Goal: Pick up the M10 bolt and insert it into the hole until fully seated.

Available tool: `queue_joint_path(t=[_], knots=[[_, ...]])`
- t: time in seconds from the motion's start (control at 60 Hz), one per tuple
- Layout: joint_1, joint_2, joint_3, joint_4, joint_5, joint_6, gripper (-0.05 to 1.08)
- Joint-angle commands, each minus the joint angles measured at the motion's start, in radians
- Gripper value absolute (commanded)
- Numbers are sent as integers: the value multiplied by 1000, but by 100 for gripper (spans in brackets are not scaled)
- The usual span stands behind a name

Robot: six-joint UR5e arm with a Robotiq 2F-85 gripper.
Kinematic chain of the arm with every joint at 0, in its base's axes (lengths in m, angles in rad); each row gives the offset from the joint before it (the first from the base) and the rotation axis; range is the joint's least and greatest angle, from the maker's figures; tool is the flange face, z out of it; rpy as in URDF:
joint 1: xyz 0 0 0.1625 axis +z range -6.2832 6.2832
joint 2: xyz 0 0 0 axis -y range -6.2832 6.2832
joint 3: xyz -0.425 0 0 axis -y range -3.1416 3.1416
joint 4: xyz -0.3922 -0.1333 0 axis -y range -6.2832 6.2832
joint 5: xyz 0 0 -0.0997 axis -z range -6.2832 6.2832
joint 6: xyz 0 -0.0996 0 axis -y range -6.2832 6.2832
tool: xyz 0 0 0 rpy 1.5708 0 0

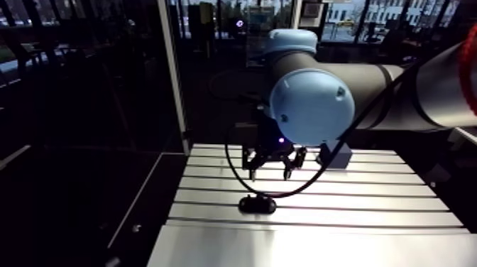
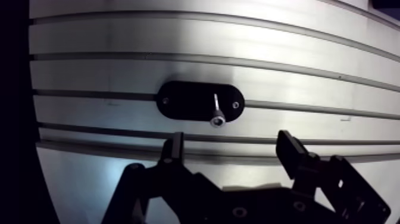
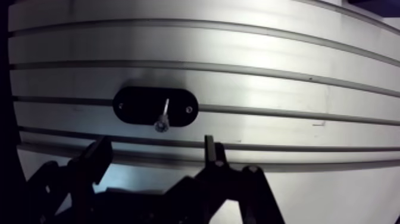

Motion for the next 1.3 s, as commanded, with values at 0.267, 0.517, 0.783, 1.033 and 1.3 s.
queue_joint_path(t=[0.267, 0.517, 0.783, 1.033, 1.3], knots=[[0, 16, 26, -10, 0, -3, 32], [-2, 55, 29, -45, 0, -5, 42], [-2, 78, 30, -53, 1, -6, 46], [0, 88, 33, -53, 1, -8, 49], [-2, 98, 33, -55, 3, -8, 53]])
